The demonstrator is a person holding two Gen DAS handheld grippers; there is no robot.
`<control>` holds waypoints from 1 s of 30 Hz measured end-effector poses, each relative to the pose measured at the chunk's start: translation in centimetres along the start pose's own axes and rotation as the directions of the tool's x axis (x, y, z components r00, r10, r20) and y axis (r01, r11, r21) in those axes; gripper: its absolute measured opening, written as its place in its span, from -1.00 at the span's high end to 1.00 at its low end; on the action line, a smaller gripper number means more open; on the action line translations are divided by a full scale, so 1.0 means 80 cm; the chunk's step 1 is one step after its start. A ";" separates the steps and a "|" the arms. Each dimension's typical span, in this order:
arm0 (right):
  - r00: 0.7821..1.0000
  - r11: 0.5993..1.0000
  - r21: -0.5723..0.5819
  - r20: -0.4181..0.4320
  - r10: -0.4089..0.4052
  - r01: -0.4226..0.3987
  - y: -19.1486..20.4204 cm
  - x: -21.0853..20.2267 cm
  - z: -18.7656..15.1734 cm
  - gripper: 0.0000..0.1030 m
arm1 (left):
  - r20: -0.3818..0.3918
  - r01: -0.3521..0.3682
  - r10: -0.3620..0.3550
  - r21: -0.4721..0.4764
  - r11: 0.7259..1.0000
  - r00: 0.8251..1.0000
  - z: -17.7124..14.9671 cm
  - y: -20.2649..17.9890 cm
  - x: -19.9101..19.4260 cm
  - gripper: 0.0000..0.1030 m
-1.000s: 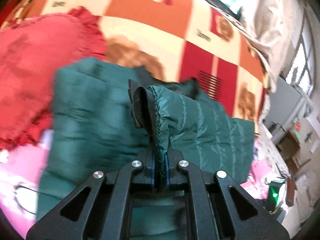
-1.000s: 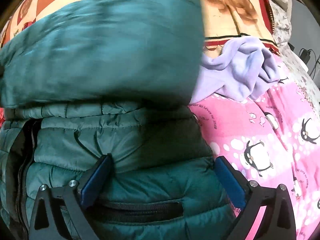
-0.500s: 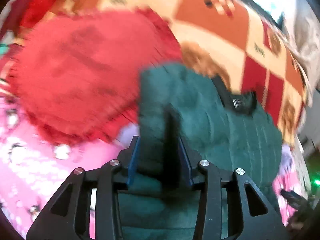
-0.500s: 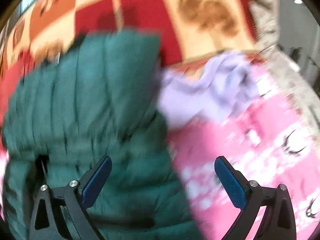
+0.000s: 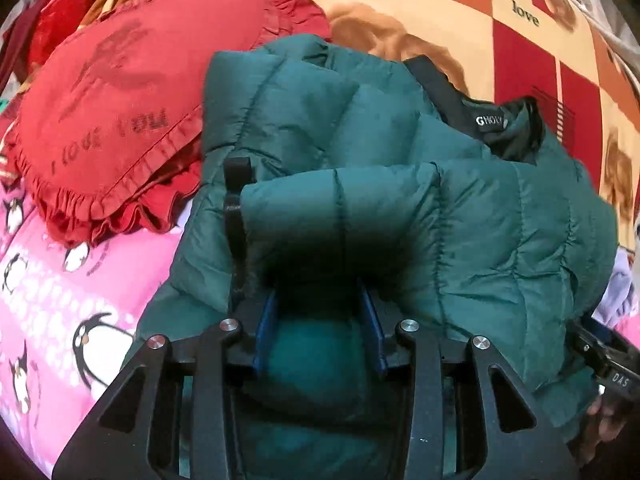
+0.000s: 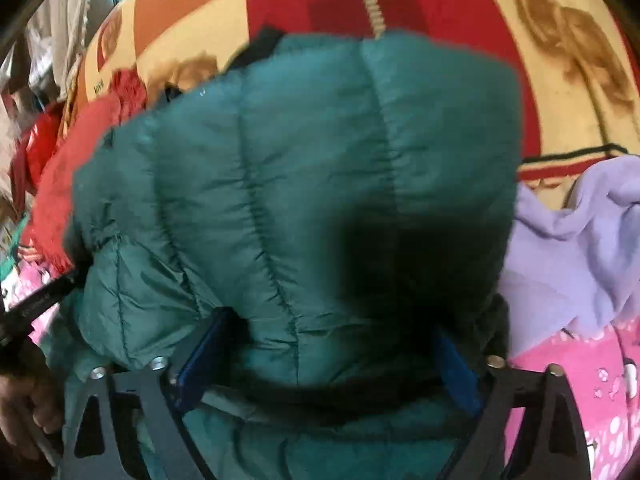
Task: Fold large clothes
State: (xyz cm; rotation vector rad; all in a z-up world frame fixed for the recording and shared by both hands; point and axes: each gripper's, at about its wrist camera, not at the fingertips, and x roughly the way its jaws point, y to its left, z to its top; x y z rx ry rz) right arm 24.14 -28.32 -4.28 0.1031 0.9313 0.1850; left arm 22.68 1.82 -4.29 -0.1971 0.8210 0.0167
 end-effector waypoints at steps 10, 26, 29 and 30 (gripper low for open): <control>0.965 0.993 0.110 0.255 -0.060 0.033 0.003 -0.053 0.066 -0.88 | 0.052 -0.008 0.007 0.006 1.000 0.999 0.005 -0.004 0.001 0.26; 0.973 0.980 0.159 0.179 -0.146 0.118 -0.005 -0.004 0.097 -0.96 | 0.047 -0.022 0.021 0.033 0.999 0.999 -0.002 -0.010 0.010 0.25; 0.981 0.988 0.139 0.176 -0.084 0.060 0.019 -0.037 0.070 -0.96 | 0.046 -0.023 0.021 0.033 0.999 0.999 -0.003 -0.010 0.010 0.25; 0.984 0.989 0.122 0.152 -0.097 0.079 0.030 -0.042 0.057 -0.96 | 0.046 -0.025 0.024 0.034 0.999 0.999 -0.003 -0.011 0.010 0.25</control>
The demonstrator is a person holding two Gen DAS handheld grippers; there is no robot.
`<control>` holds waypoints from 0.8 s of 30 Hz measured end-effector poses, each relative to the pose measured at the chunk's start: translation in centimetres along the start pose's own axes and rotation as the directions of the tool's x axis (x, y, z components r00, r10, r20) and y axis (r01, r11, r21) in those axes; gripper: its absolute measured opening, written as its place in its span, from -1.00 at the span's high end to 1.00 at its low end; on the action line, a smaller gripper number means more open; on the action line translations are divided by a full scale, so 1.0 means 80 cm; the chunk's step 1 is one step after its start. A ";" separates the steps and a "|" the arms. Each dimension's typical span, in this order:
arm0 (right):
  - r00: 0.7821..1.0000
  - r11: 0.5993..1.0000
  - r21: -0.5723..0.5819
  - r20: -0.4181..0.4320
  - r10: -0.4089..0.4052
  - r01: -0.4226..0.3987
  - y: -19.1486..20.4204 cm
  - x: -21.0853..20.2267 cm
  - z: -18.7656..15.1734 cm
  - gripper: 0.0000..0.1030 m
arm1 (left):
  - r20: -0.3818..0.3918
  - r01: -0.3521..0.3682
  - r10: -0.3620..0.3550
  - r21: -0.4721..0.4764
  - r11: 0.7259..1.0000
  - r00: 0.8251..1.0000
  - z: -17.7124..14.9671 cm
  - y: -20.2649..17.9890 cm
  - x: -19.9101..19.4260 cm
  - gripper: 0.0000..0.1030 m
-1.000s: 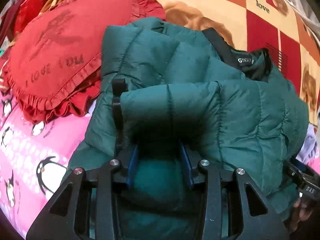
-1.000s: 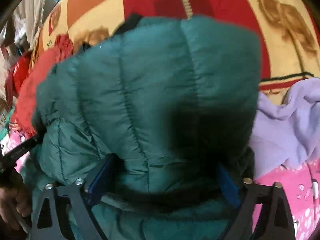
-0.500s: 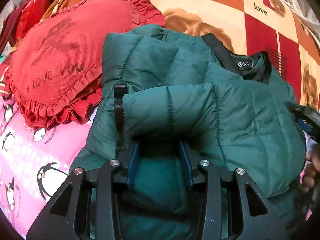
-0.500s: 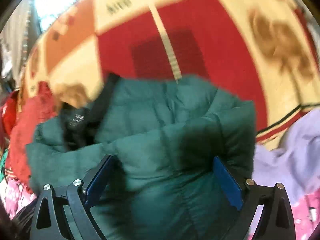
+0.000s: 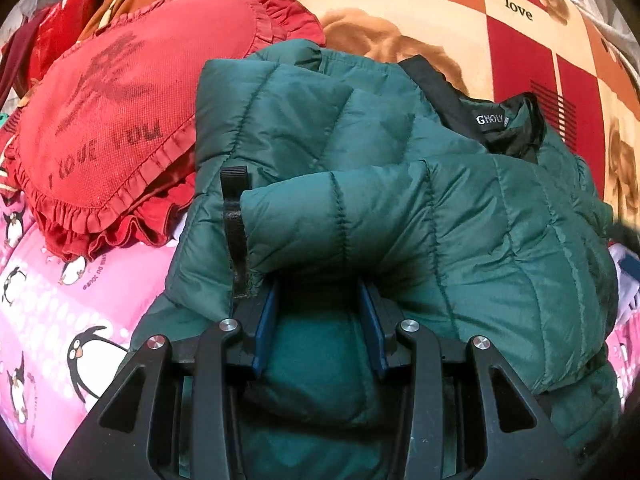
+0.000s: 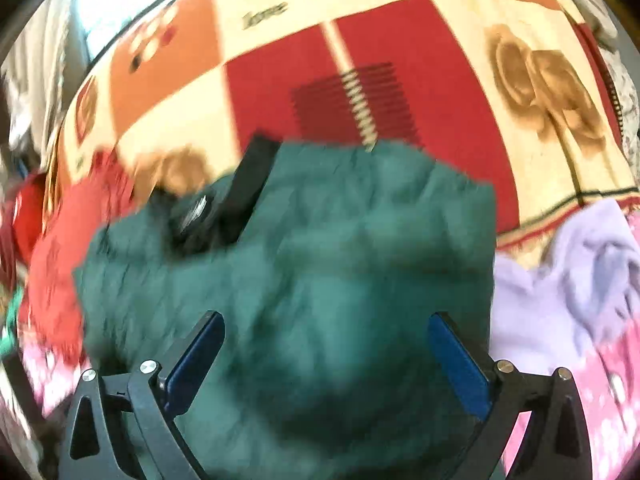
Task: Fold large clothes
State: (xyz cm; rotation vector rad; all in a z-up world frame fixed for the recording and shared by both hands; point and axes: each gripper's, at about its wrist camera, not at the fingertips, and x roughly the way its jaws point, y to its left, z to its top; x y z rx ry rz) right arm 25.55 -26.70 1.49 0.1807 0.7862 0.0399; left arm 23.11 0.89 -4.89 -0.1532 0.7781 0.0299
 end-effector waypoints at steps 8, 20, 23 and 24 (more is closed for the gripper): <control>0.994 0.999 -0.039 -0.106 -0.020 0.016 0.004 0.046 -0.059 -1.00 | -0.006 0.003 -0.003 -0.005 1.000 1.000 0.001 -0.001 0.000 0.24; 0.997 1.000 -0.030 -0.082 -0.007 0.004 0.002 0.043 -0.066 -1.00 | -0.012 0.000 0.000 -0.002 1.000 1.000 0.003 -0.001 0.001 0.22; 0.997 1.000 -0.028 -0.080 -0.006 0.003 -0.003 0.040 -0.068 -1.00 | -0.013 0.002 -0.002 -0.003 1.000 1.000 0.002 -0.001 0.000 0.22; 0.997 1.000 -0.029 -0.081 -0.006 0.004 -0.002 0.040 -0.068 -1.00 | -0.012 0.002 -0.002 -0.003 1.000 1.000 0.002 -0.001 0.000 0.22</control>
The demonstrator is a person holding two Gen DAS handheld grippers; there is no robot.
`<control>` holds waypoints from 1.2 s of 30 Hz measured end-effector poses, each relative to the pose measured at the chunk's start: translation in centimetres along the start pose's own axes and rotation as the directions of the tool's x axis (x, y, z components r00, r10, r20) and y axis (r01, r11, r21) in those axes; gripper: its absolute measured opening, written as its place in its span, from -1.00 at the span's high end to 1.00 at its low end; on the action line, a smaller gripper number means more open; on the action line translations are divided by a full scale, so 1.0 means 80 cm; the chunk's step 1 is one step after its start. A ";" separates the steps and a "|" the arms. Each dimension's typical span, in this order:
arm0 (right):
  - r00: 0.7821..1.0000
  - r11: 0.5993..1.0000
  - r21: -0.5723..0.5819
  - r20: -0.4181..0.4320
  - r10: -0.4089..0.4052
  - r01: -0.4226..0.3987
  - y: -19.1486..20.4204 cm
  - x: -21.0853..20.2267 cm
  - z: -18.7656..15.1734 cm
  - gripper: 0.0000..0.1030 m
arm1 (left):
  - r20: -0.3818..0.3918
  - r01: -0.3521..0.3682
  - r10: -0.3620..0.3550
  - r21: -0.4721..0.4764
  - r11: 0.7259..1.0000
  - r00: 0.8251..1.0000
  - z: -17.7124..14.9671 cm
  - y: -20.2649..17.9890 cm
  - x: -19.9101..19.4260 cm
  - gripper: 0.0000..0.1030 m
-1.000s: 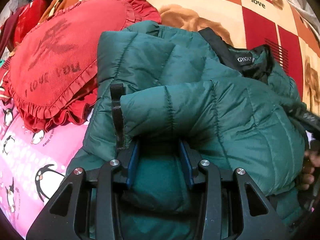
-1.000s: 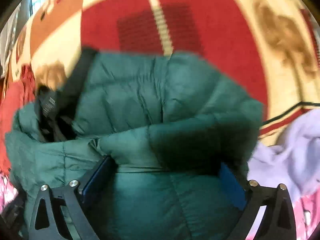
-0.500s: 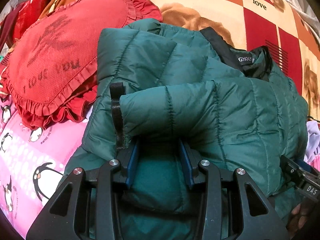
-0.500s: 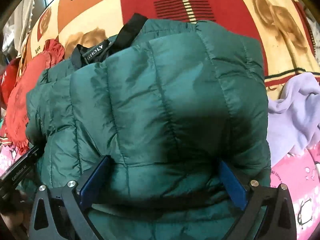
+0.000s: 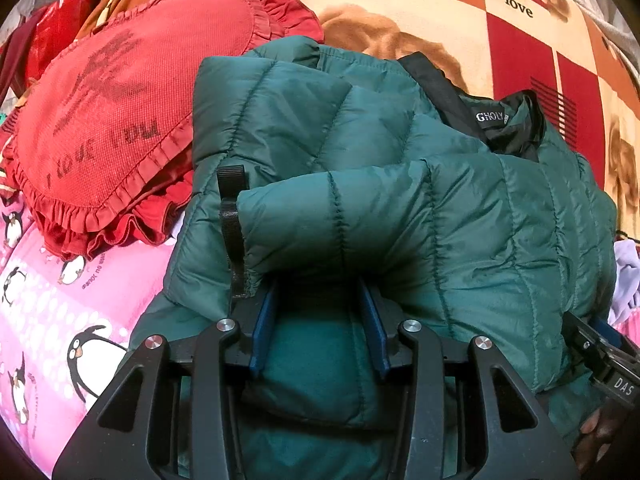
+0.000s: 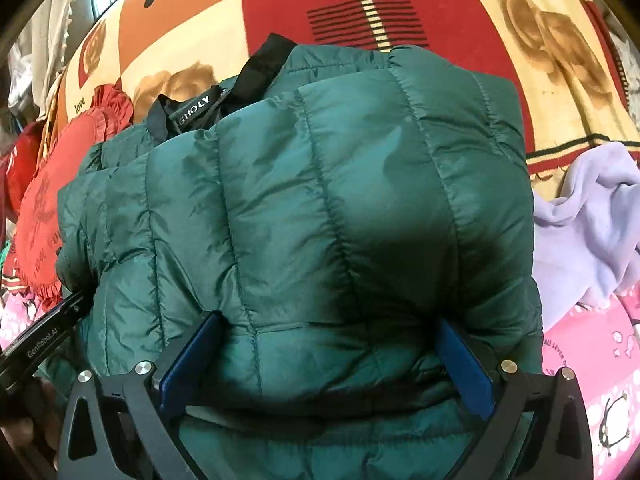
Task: Fold large clothes
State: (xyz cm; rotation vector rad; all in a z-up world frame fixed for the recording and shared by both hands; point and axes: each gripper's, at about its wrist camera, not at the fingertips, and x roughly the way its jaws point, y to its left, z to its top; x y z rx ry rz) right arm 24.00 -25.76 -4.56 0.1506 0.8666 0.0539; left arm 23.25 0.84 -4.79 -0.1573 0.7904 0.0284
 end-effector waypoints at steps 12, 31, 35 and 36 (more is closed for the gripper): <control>1.000 1.000 -0.006 -0.004 -0.011 0.011 0.004 0.002 0.001 -1.00 | -0.002 0.017 -0.017 -0.019 1.000 1.000 0.000 0.003 0.001 0.20; 1.000 1.000 -0.014 -0.009 -0.023 0.023 0.006 0.002 0.002 -1.00 | -0.002 0.046 -0.046 -0.021 0.999 0.999 -0.001 0.002 0.001 0.06; 1.000 1.000 -0.014 -0.009 -0.023 0.022 0.006 0.002 0.002 -1.00 | -0.002 0.045 -0.045 -0.022 0.999 0.999 -0.001 0.002 0.000 0.05; 1.000 1.000 -0.014 -0.008 -0.023 0.023 0.006 0.002 0.002 -1.00 | -0.002 0.045 -0.045 -0.022 0.999 0.999 -0.001 0.002 0.000 0.05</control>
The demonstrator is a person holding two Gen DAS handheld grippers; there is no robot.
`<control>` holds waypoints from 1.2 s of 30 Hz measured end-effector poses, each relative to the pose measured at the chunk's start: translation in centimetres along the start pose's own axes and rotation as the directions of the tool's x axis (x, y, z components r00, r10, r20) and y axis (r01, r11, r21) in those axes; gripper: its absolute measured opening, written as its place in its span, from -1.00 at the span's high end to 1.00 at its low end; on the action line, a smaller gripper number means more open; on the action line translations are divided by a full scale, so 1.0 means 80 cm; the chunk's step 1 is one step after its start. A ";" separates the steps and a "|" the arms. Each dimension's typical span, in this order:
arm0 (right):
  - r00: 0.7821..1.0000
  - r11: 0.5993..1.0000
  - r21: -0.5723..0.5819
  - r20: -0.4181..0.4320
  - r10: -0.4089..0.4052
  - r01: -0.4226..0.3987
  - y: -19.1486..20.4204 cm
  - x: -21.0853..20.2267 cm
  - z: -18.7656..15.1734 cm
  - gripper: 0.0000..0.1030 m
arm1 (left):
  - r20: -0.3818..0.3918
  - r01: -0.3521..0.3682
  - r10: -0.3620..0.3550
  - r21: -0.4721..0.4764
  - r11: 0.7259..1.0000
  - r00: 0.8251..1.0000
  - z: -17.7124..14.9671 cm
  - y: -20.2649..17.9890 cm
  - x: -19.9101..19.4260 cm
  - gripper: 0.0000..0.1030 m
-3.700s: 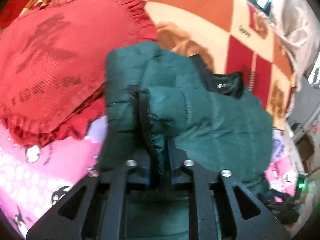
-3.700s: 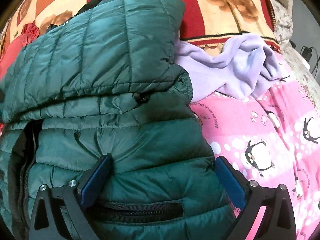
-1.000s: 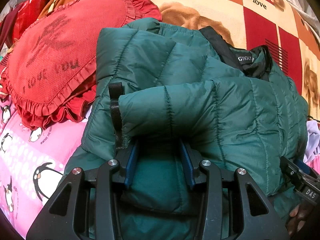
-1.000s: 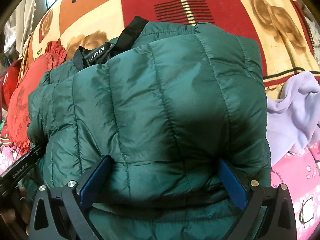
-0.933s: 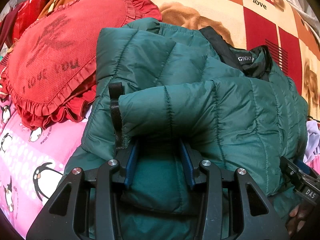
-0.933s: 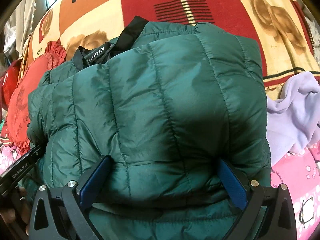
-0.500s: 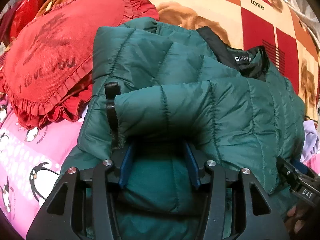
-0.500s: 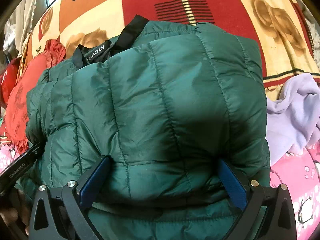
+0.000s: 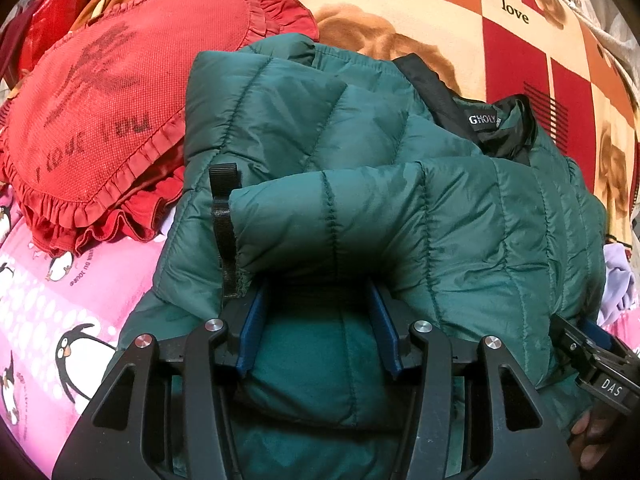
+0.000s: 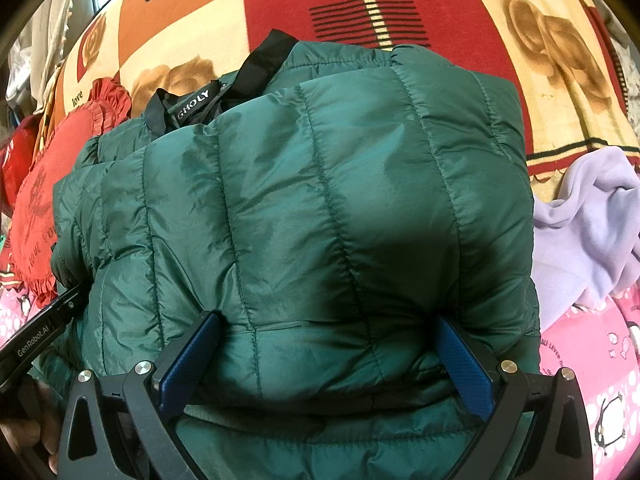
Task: Fold large clothes
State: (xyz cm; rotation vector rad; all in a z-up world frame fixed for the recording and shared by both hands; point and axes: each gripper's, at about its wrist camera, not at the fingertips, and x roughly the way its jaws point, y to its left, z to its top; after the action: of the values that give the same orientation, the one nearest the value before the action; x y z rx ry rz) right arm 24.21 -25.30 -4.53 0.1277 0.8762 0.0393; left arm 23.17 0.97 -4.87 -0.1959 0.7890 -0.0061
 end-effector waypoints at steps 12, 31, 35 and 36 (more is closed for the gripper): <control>1.000 1.000 0.000 0.000 -0.001 0.001 0.000 0.000 0.000 -1.00 | 0.003 0.004 -0.004 -0.005 1.000 1.000 -0.001 0.000 -0.001 0.05; 0.998 1.000 -0.016 -0.058 0.000 -0.001 -0.033 -0.106 -0.049 -1.00 | -0.082 0.005 0.006 0.132 0.991 0.997 -0.002 0.033 -0.088 0.05; 0.994 1.000 0.008 -0.107 -0.004 0.005 -0.056 -0.143 -0.096 -1.00 | -0.128 0.020 0.016 0.271 0.962 0.992 -0.037 0.054 -0.116 0.05; 0.992 1.000 0.017 -0.123 -0.006 0.008 -0.061 -0.150 -0.109 -1.00 | -0.143 0.021 0.024 0.305 0.952 0.989 -0.051 0.062 -0.124 0.05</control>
State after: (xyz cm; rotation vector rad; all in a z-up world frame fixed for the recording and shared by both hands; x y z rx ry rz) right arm 9.75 -30.37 -1.55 0.1394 1.0006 0.0331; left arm 12.96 5.93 -1.53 0.1013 0.9225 -0.1419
